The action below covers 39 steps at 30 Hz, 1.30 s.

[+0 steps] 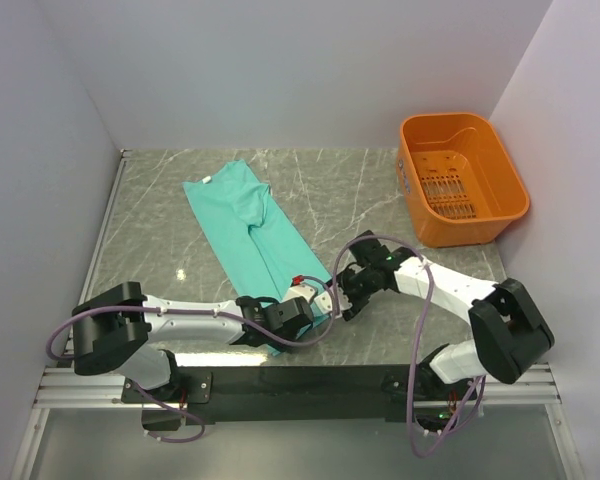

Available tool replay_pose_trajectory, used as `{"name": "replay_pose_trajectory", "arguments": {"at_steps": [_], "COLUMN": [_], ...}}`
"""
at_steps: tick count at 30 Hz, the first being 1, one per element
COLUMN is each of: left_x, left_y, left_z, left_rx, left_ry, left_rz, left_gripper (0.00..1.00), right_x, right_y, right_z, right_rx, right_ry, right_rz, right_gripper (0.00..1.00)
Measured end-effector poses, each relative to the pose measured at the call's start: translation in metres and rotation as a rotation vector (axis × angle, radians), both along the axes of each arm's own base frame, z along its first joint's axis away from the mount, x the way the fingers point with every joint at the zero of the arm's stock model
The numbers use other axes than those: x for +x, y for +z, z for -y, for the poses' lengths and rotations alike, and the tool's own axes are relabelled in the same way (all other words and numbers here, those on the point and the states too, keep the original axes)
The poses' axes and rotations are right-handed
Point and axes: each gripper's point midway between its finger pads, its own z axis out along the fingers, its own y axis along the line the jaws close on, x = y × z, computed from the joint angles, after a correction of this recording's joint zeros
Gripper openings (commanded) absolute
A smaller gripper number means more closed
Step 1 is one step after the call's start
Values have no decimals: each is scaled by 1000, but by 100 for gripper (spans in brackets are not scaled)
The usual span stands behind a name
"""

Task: Fold and stack the t-shirts

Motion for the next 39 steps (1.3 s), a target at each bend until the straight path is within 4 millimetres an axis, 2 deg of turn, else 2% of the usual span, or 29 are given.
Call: {"name": "replay_pose_trajectory", "arguments": {"at_steps": [5,14,26,34,39], "left_x": [0,-6,-14,-17,-18], "left_y": [0,1,2,2,2], "left_z": [0,3,16,17,17], "left_rx": [-1,-47,-153,-209,-226], "left_ry": [-2,-15,-12,9,18], "left_rz": [1,-12,-54,-65,-67], "left_gripper": [0,0,0,0,0], "right_x": [10,6,-12,-20,-20], "right_y": [11,10,1,-17,-22], "right_z": [7,11,0,16,19], "right_rx": [49,53,-5,-78,-110], "right_ry": [-59,-61,25,30,31], "right_rz": [-23,-52,-35,-35,-17], "right_gripper": [60,61,60,60,59]}}
